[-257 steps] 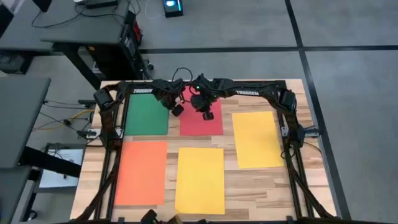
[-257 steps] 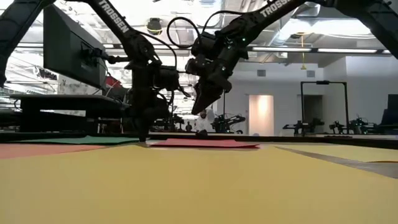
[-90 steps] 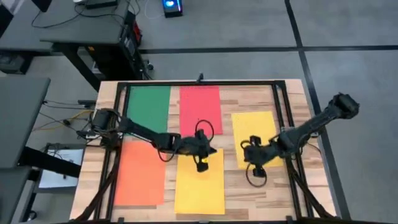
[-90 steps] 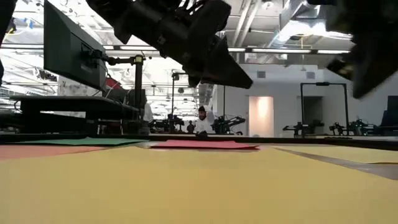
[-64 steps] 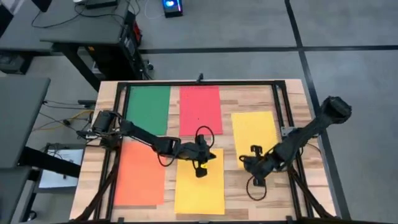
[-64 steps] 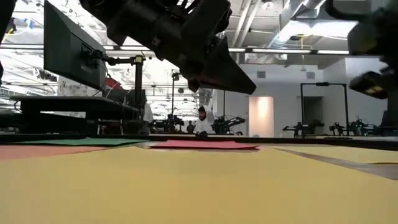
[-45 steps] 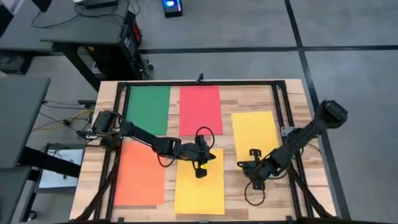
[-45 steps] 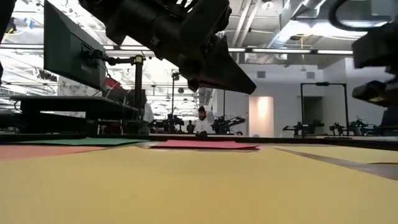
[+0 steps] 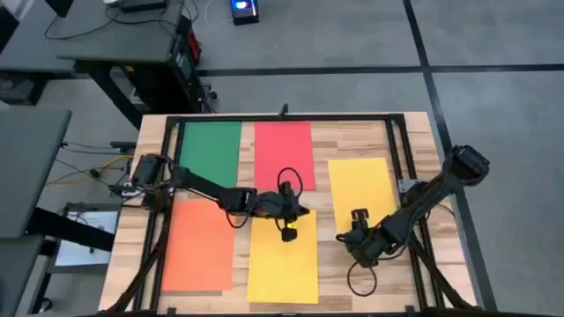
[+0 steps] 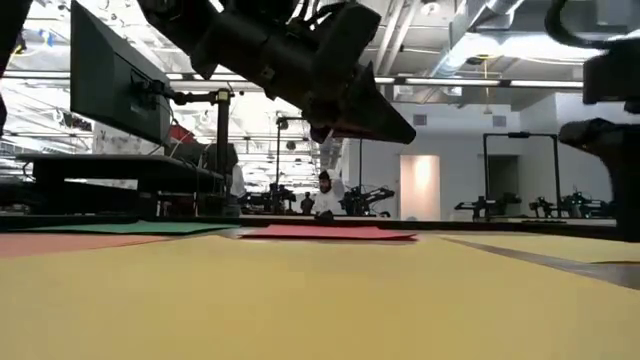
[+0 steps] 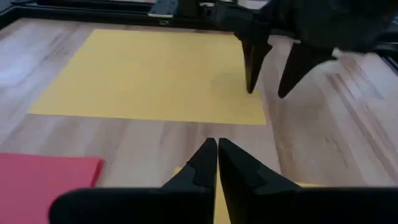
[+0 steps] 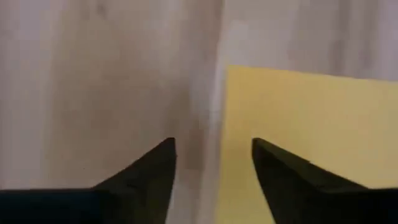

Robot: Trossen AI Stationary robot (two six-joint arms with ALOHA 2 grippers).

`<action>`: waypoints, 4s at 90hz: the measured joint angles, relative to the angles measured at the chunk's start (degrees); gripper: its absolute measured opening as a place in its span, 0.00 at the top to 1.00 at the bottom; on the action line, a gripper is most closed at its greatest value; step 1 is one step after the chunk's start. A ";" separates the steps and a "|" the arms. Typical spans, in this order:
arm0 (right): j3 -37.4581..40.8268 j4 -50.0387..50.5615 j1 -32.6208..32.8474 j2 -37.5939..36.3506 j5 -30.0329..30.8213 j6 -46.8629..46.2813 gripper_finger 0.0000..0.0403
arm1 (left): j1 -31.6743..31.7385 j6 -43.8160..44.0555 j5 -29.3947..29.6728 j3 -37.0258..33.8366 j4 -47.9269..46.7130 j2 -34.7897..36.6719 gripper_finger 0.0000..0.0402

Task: Organize paper
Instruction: Stack the yellow paper on top of the yellow paper

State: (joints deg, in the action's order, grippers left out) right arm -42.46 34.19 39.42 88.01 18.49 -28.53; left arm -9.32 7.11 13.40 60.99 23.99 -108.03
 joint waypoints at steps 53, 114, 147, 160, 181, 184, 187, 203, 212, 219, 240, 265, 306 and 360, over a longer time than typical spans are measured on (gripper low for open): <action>-0.20 -2.08 -9.31 4.43 -14.27 -1.23 0.37 | 5.35 -1.53 -2.66 1.22 0.66 0.04 1.00; -5.07 -9.56 -5.32 1.78 -21.67 -4.48 0.39 | 10.29 2.00 -8.14 4.69 -9.34 0.04 1.00; -6.23 -4.09 1.99 1.72 -6.52 -9.87 0.39 | 18.89 -3.88 -19.73 27.32 -33.13 -7.89 1.00; -6.23 -2.12 5.62 1.72 -1.13 -12.16 0.39 | 20.81 -5.83 -28.28 41.49 -43.73 -19.07 1.00; -6.23 -0.82 8.80 4.37 1.53 -12.10 0.39 | 22.26 -5.79 -29.80 61.96 -57.14 -34.29 1.00; -6.22 -0.61 9.13 5.21 1.54 -11.93 0.39 | 22.36 -5.48 -29.72 64.14 -57.84 -35.99 1.00; -6.16 -0.42 9.25 6.06 1.52 -11.96 0.39 | 22.44 -5.11 -29.68 65.98 -58.92 -37.29 1.00; -6.47 -0.25 9.40 9.77 1.88 -12.17 0.39 | 22.55 -4.07 -29.86 69.90 -60.92 -41.05 1.00; -6.57 0.71 9.38 10.82 1.93 -12.18 0.39 | 22.49 -4.27 -29.73 70.01 -62.50 -41.05 1.00; -6.69 2.04 9.19 10.92 2.45 -12.25 0.39 | 22.36 -4.30 -29.71 70.01 -63.92 -41.05 1.00; -6.60 5.86 8.04 11.10 5.32 -12.25 0.39 | 21.31 -4.76 -29.68 70.03 -65.54 -41.00 1.00; -6.49 7.50 7.70 11.18 5.87 -15.18 0.39 | 20.61 -6.70 -29.85 70.01 -65.62 -41.00 1.00; -6.43 7.00 5.51 11.05 0.57 -20.11 0.40 | 20.38 -7.53 -29.78 69.81 -65.59 -39.65 1.00; -6.47 10.34 4.03 11.04 -0.08 -24.11 0.54 | 17.99 -9.92 -31.11 69.83 -73.81 -35.12 1.00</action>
State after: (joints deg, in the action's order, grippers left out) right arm -48.93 44.53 43.44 99.05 18.41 -52.64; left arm 8.68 -2.80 -17.71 130.82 -49.82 -143.14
